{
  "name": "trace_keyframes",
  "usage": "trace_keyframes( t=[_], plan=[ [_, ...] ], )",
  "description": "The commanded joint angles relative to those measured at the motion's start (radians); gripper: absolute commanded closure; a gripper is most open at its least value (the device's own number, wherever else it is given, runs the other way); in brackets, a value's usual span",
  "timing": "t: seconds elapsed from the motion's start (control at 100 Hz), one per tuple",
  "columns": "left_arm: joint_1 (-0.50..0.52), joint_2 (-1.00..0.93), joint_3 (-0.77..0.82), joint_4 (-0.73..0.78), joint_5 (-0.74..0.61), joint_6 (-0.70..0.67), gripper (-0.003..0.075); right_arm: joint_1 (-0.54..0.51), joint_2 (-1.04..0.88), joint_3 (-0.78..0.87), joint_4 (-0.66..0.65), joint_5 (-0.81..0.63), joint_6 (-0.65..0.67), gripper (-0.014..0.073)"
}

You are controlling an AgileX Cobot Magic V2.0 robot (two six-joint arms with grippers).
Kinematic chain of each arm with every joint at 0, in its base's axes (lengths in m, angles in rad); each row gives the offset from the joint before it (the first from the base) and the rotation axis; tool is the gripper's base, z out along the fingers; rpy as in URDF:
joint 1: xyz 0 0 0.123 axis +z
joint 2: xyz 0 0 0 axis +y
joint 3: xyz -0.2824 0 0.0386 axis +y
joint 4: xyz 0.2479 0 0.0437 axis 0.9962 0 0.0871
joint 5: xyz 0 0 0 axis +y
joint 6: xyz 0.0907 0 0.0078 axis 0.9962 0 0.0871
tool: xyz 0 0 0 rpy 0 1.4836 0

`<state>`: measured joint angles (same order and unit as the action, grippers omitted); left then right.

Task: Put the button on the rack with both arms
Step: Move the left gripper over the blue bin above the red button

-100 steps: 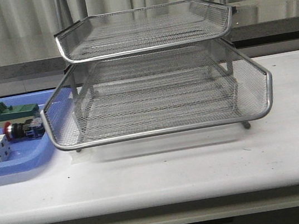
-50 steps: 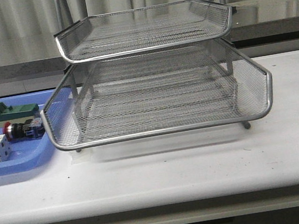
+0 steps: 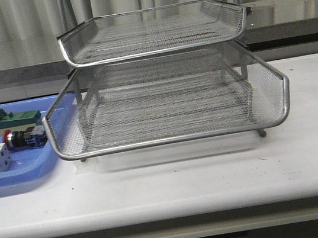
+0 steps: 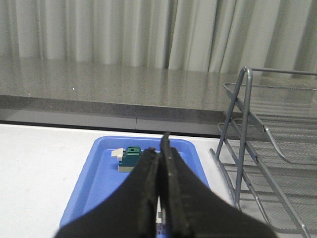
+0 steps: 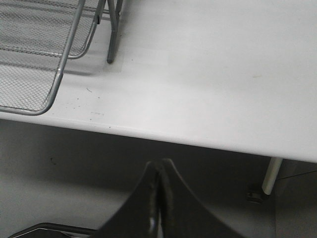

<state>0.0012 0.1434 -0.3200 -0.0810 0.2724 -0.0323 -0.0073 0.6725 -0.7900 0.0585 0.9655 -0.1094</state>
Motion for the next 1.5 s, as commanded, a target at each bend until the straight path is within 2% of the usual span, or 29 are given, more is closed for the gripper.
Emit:
trace_keyframes(
  t=[0.0, 0.23, 0.37, 0.55, 0.76, 0.81, 0.86, 0.93, 0.98, 1.03, 1.1, 1.16, 1.4, 1.49],
  plan=[
    [0.004, 0.120, -0.127, -0.013, 0.031, -0.008, 0.0740, -0.008, -0.003, -0.034, -0.002, -0.054, 0.002, 0.0664],
    [0.004, 0.465, -0.424, -0.012, 0.327, -0.006, 0.0740, -0.008, -0.003, -0.034, -0.002, -0.054, 0.002, 0.0664],
    [0.004, 0.660, -0.577, -0.010, 0.452, 0.061, 0.0740, -0.008, -0.003, -0.034, -0.002, -0.054, 0.002, 0.0664],
    [0.004, 0.849, -0.687, -0.010, 0.480, 0.061, 0.0740, -0.008, -0.003, -0.034, -0.002, -0.054, 0.002, 0.0664],
    [0.004, 0.994, -0.715, -0.010, 0.482, 0.088, 0.0735, -0.008, -0.003, -0.034, -0.002, -0.054, 0.002, 0.0664],
    [0.004, 1.013, -0.715, -0.012, 0.482, 0.092, 0.0706, -0.008, -0.003, -0.034, -0.002, -0.054, 0.002, 0.0664],
    [0.004, 1.024, -0.715, -0.012, 0.482, 0.094, 0.0643, -0.008, -0.003, -0.034, -0.002, -0.054, 0.002, 0.0664],
    [0.004, 1.033, -0.715, -0.012, 0.482, 0.115, 0.0498, -0.008, -0.003, -0.034, -0.002, -0.054, 0.002, 0.0664],
    [0.004, 1.033, -0.715, -0.012, 0.482, 0.116, 0.0352, -0.008, -0.003, -0.034, -0.002, -0.054, 0.002, 0.0664],
    [0.004, 1.033, -0.715, -0.010, 0.478, 0.116, 0.0238, -0.008, -0.003, -0.034, -0.002, -0.054, 0.002, 0.0664],
    [0.004, 1.033, -0.715, -0.008, 0.465, 0.116, 0.0139, -0.008, -0.003, -0.034, -0.002, -0.054, 0.002, 0.0664],
    [0.004, 1.033, -0.715, -0.008, 0.450, 0.116, 0.0118, -0.008, -0.003, -0.034, -0.002, -0.054, 0.002, 0.0664],
    [0.004, 1.033, -0.715, -0.032, 0.433, 0.119, 0.0154, -0.008, -0.003, -0.034, -0.002, -0.054, 0.002, 0.0664],
    [0.004, 1.036, -0.717, -0.032, 0.385, 0.201, 0.0155, -0.008, -0.003, -0.034, -0.002, -0.054, 0.002, 0.0664]
  ],
)
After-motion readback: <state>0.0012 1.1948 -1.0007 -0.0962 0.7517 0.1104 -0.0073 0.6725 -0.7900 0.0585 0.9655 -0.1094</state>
